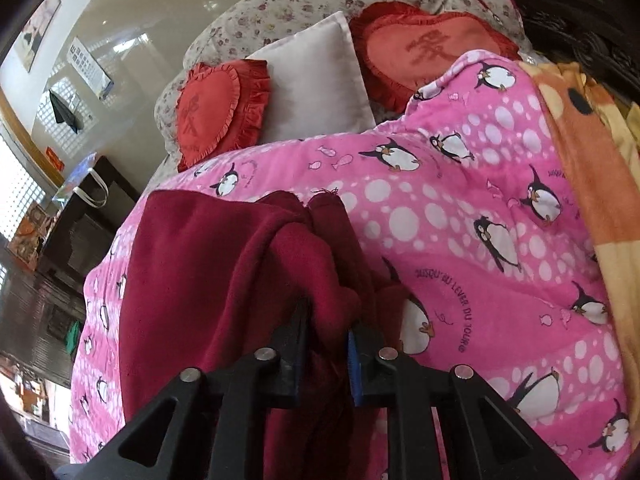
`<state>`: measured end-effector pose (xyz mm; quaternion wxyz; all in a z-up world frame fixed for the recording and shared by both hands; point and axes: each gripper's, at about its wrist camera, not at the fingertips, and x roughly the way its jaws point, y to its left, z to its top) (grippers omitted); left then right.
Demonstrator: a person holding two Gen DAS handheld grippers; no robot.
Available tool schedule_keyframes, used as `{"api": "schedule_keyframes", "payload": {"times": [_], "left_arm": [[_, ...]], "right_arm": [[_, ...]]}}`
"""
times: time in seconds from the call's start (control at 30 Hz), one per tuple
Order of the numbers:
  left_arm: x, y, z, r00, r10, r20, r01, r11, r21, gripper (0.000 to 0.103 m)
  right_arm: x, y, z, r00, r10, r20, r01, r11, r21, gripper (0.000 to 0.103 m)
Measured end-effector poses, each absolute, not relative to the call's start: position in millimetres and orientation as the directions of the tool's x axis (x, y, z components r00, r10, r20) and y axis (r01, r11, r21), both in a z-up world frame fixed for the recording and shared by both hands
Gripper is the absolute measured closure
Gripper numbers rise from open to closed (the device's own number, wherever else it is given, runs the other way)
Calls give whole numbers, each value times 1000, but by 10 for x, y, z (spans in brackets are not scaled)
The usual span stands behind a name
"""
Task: Fold small clothes
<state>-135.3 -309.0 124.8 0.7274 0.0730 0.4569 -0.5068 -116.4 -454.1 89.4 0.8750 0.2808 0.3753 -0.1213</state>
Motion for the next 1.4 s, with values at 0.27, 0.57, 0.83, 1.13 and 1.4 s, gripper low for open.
{"api": "schedule_keyframes", "payload": {"times": [0.27,0.57,0.83,1.13,1.4], "left_arm": [[-1298,-2239,1431,256,-618,-743,824,542,-167,57],[-940,-2108,959,267,-546,-794,724,657,-208,56],[-959,-2228,763,245,-525,-815,709,671,-220,47],[-891,-2195,989,297,-534,-791,702,684,-198,47],[-662,-2331,1063,334,-532,-778,681,707,-191,47]], "right_arm": [[-1771,-4341,1275,759,34,-651,389,778,494,49],[-1740,-3894,971,672,87,-735,367,824,432,84],[-1811,-3917,821,627,-14,-779,384,876,293,89],[-2062,-3817,1241,715,-11,-699,391,836,386,67],[-1652,-3759,1250,710,-31,-703,379,859,345,59]]}}
